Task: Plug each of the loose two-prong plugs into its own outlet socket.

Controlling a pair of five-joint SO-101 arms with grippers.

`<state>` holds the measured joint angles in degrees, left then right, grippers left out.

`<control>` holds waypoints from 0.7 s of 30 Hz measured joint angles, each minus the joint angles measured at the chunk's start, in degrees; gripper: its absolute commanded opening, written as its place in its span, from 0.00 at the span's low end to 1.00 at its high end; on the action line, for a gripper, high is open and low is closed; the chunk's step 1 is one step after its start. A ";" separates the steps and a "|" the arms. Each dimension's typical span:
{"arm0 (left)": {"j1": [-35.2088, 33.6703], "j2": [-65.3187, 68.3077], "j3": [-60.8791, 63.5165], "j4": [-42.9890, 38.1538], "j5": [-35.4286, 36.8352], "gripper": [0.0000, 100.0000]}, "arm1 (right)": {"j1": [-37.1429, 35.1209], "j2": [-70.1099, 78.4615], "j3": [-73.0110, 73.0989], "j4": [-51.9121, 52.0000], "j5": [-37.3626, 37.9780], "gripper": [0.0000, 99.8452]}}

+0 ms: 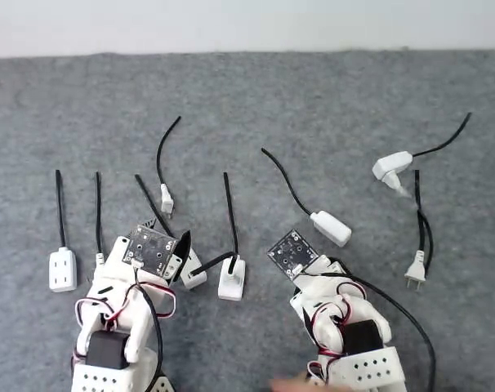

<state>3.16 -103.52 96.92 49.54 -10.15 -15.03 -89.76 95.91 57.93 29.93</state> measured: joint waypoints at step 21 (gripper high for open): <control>0.00 0.00 0.00 0.00 -4.13 0.23 | 0.00 0.00 0.00 0.00 0.00 0.21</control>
<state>3.16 -103.52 96.92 49.54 -14.29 -15.03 -89.76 95.91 57.93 29.93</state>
